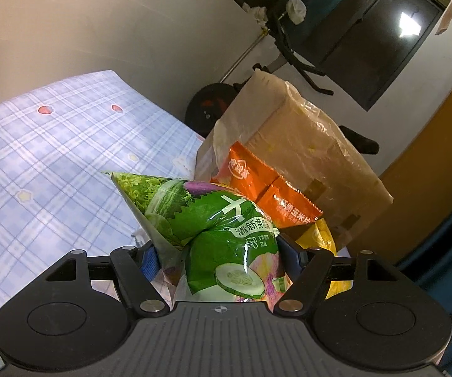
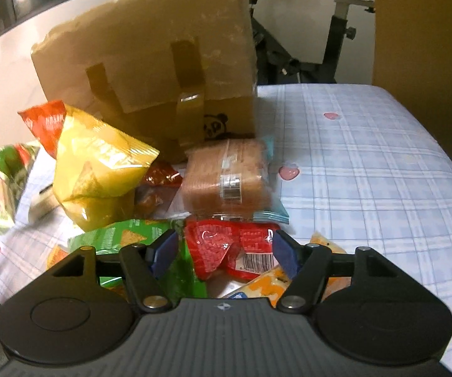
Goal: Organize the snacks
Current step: 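Grasp the red packet with the right tool while the left tool holds the green bag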
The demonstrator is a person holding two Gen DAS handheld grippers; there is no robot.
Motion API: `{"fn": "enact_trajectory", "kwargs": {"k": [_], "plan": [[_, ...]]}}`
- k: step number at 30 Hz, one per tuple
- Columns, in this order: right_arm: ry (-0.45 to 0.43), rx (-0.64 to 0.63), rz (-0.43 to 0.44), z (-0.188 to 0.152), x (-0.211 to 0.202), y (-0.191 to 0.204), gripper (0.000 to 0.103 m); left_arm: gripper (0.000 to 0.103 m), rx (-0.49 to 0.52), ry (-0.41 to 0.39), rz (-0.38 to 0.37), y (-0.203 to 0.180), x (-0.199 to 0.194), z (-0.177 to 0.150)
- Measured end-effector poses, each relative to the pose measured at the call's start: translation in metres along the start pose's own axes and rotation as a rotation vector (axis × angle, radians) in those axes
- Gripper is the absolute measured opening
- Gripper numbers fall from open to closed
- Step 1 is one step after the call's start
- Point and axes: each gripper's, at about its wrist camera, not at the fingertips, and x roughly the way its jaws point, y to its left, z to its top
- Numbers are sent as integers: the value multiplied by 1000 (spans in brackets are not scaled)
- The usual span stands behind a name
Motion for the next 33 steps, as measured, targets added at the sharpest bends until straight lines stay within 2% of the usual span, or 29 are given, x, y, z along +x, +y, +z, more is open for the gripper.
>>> {"fn": "enact_trajectory", "kwargs": {"k": [7,14,16,22,28,33], "plan": [[45,-7,17,0,13,-10,69,76,20,-17,-6,-4,-1,0],[59,34,25,4,25,-17,84,75,28,-24,-10,-3,-3,-2],[57,53,33,3,27,-21,85,76,36,-25,-13,-3,-3,-3],[55,19,34,2,31,-10,84,75,53,-29,-12,-5,-3,-3],[52,13,39,-1,28,-9,76,75,56,-40,-13,-4,-7,-3],[55,0,29,-2,30,-6,77,75,56,-40,-20,-4,-9,-5]]}}
